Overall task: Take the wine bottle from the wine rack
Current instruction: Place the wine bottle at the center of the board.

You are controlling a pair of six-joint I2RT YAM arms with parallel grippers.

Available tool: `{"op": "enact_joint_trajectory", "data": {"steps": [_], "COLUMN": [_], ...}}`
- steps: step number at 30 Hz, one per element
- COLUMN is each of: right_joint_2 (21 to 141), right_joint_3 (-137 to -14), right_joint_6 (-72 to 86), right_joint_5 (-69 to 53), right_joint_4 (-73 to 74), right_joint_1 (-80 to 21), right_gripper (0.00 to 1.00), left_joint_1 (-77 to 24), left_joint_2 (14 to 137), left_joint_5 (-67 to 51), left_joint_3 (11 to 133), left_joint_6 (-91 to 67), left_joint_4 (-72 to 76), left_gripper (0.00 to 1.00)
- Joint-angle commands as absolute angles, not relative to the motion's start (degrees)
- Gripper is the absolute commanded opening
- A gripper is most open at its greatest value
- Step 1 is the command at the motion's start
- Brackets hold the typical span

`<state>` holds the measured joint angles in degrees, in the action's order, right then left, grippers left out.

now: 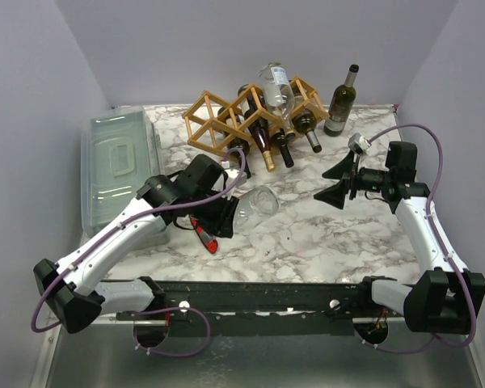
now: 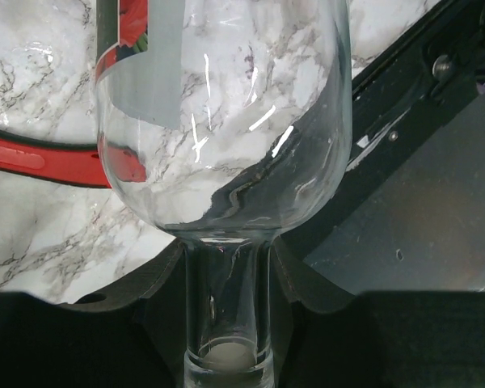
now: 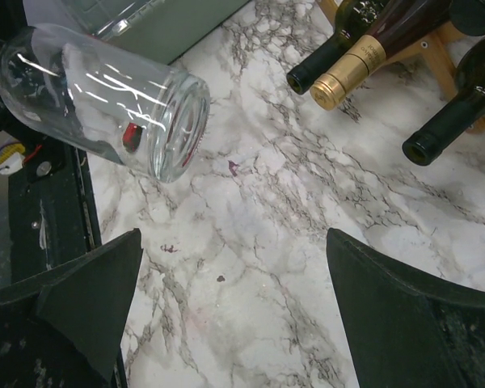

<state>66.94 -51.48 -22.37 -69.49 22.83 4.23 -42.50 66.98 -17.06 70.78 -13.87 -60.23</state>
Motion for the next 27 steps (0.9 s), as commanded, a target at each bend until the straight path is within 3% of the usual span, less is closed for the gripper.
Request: {"op": "enact_joint_trajectory", "data": {"steps": [1, 27], "right_joint_2": [66.0, 66.7], "right_joint_3": [-53.3, -52.0], "right_joint_6": [-21.8, -17.1], "right_joint_5": [-68.7, -65.4], "right_joint_4": [22.7, 18.4], "right_joint_1": [4.3, 4.3], "right_gripper": [0.99, 0.99], "left_joint_1": [-44.8, -51.5], "left_joint_2": [68.4, 87.2], "left_joint_5": [-16.6, -7.4], "left_joint_3": [77.4, 92.3], "left_joint_6": [-8.4, 0.8], "left_joint_4": [-56.6, -79.0], "left_gripper": [0.0, 0.0]}}
